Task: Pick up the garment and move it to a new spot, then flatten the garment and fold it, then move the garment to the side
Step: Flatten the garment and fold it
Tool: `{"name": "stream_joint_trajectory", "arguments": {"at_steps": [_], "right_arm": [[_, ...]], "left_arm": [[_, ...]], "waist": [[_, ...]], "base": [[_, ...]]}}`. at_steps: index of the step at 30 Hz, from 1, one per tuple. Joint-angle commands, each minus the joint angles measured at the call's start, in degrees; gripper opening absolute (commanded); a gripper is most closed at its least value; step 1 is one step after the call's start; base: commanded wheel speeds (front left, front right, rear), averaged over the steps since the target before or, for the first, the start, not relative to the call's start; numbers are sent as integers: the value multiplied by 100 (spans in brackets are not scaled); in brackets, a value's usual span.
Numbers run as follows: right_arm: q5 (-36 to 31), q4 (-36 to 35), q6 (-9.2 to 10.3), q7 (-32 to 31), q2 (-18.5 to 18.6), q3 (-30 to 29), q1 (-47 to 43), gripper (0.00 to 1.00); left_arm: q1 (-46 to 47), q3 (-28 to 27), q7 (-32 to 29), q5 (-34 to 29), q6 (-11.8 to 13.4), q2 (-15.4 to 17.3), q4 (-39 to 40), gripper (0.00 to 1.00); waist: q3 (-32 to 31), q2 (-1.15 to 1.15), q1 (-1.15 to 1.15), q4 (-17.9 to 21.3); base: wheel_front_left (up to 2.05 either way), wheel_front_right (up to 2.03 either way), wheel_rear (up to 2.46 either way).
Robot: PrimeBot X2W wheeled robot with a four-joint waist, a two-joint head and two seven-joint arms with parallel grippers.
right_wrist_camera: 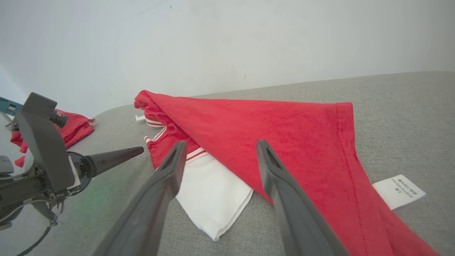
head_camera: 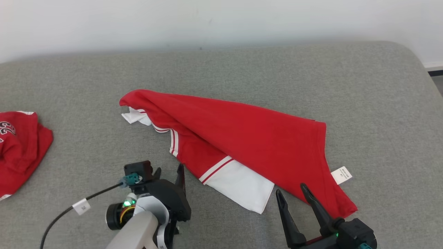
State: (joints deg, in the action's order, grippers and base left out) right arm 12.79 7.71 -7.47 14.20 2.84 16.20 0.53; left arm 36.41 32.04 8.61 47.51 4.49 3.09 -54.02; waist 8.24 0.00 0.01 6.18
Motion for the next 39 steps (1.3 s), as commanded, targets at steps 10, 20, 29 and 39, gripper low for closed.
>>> {"name": "stream_joint_trajectory", "arguments": {"at_steps": [10,20,29,39], "right_arm": [[63,-40,-6,50,6,-77,14,100],[123,-15,-6,86,6,-170,-13,100],[54,-39,-6,96,7,-223,19,100],[5,0,-6,100,7,-198,123,100]], "left_arm": [[-299,458,-329,523,516,-16,681,100],[-267,260,96,562,893,238,790,0],[-463,-261,189,624,1246,1257,1809,0],[-252,-213,297,220,1484,1868,1696,92]], "waist": [[218,0,-1,501],[245,0,-1,469],[250,0,-1,78],[292,0,-1,106]], "base": [[0,0,0],[0,0,0],[0,0,0],[0,0,0]]}}
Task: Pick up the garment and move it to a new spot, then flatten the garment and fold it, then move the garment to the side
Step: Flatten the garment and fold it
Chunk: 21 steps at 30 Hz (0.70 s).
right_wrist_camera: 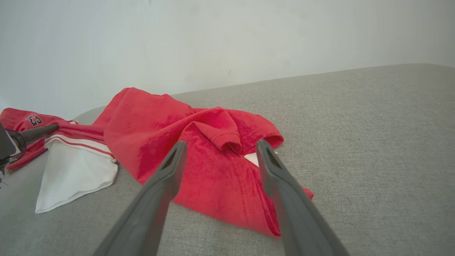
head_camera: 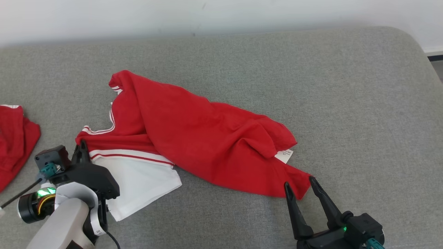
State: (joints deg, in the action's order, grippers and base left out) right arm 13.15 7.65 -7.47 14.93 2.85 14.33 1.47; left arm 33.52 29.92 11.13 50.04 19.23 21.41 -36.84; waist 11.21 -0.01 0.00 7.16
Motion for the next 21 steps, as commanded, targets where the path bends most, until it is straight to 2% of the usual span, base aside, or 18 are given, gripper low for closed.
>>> {"name": "stream_joint_trajectory", "arguments": {"at_steps": [1,5,8,12,16,20,21], "right_arm": [[-42,4,-6,27,6,-26,18,100],[-112,-41,-6,-37,6,-177,-35,100],[-166,-110,-6,-113,5,-323,-67,100],[-246,-244,-6,-209,4,-550,-97,100],[-330,-254,-6,-385,5,-624,-98,100],[-375,-118,-6,-714,6,-663,-55,100],[-135,-2,-6,-945,6,-721,-10,100]], "left_arm": [[32,16,106,-74,7,22,-42,100],[-206,180,291,-354,-11,-80,185,100],[-591,211,396,-629,22,-148,671,100],[-1366,-232,403,-1300,-123,-315,1918,100],[-2300,-885,406,-2145,-457,-630,2981,100],[-3134,-1367,407,-2961,-933,-1010,3547,100],[-3470,-1556,408,-3268,-1144,-1198,3744,100]], "waist": [[-15,1,0,12],[-78,1,0,-39],[-141,1,0,-123],[-252,1,0,-294],[-424,1,0,-422],[-625,1,0,-529],[-691,1,0,-567]], "base": [[0,0,0],[0,0,0],[0,0,0],[0,0,0],[0,0,0],[0,0,0],[0,0,0]]}}
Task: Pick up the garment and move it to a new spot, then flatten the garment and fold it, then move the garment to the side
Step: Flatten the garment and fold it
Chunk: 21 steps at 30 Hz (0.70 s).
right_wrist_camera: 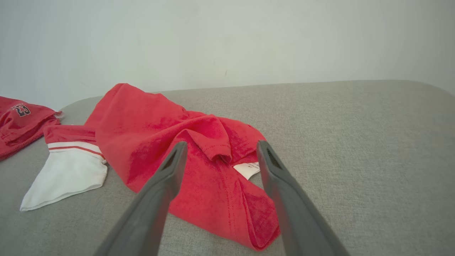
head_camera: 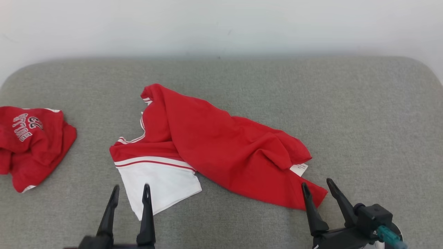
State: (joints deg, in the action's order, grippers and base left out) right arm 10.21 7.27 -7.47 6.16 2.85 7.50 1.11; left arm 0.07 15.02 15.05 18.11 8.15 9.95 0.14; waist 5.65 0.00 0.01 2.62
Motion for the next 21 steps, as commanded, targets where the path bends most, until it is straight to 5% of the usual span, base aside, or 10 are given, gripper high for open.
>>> {"name": "stream_joint_trajectory", "arguments": {"at_steps": [1,12,21], "right_arm": [[159,36,-6,-69,6,-37,26,100],[371,1187,-6,-2270,4,-360,1237,100],[363,2195,-7,-2621,5,-500,2074,100]], "left_arm": [[-126,-66,17,-75,-35,-52,46,100],[-1028,-520,17,-913,-897,-569,187,100],[-850,-681,18,-1018,-1112,-684,182,100]], "waist": [[-135,0,-1,-113],[-194,0,-1,-446],[83,0,-1,-780]], "base": [[0,0,0],[0,0,0],[0,0,0]]}}
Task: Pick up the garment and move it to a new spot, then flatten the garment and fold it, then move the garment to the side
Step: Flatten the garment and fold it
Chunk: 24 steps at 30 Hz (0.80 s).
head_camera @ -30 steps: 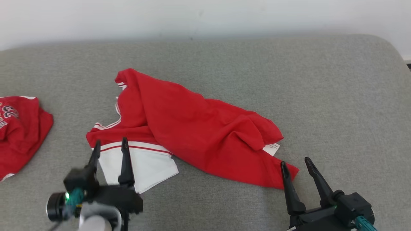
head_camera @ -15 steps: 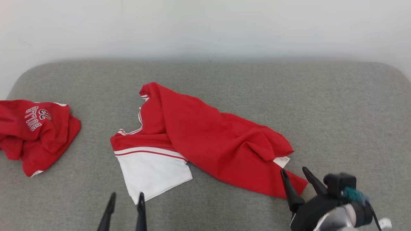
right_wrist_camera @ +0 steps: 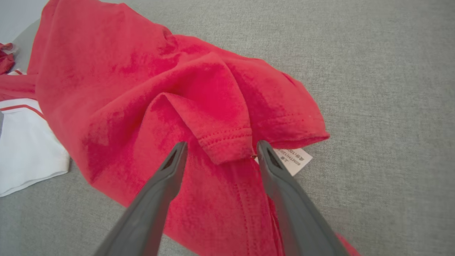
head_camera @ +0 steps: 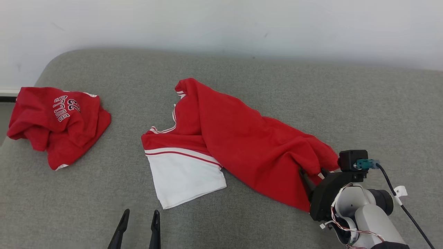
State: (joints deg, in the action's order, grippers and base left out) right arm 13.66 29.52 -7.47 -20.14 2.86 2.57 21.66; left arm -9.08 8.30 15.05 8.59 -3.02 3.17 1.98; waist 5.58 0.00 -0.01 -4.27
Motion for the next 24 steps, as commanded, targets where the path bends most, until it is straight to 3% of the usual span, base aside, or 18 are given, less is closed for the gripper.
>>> {"name": "stream_joint_trajectory", "arguments": {"at_steps": [1,4,5,7,8,12,14,15,17,24], "right_arm": [[52,85,-6,-4,5,-3,69,100],[106,292,-6,111,5,57,218,100],[95,347,-6,170,6,70,248,93],[8,406,-6,314,7,51,303,50],[-37,421,-7,379,6,29,326,36],[-225,364,-7,561,6,-72,380,32],[-278,297,-6,575,6,-112,380,10],[-327,249,-6,579,5,-139,382,5],[-428,114,-7,613,6,-200,420,0],[-624,-302,-6,504,9,-486,762,0]], "left_arm": [[87,-28,18,-61,-10,-11,-13,100],[126,-78,18,-28,-37,-23,-20,100],[133,-93,18,-19,-44,-24,-23,100],[153,-120,18,-9,-38,-28,-21,100],[160,-126,18,10,-34,-29,-16,100],[147,-136,18,96,26,-29,25,100],[156,-136,18,131,44,-30,33,100],[170,-126,18,144,53,-30,35,100],[197,-113,18,174,79,-30,45,100],[338,-3,18,270,107,-30,143,100]], "waist": [[109,0,1,-114],[169,0,1,-168],[181,0,1,-172],[201,0,1,-173],[208,0,1,-170],[209,0,1,-122],[211,0,1,-85],[212,0,1,-68],[225,0,1,-33],[410,0,1,-11]], "base": [[0,0,0],[0,0,0],[0,0,0],[0,0,0],[0,0,0],[0,0,0],[0,0,0],[0,0,0],[0,0,0],[0,0,0]]}}
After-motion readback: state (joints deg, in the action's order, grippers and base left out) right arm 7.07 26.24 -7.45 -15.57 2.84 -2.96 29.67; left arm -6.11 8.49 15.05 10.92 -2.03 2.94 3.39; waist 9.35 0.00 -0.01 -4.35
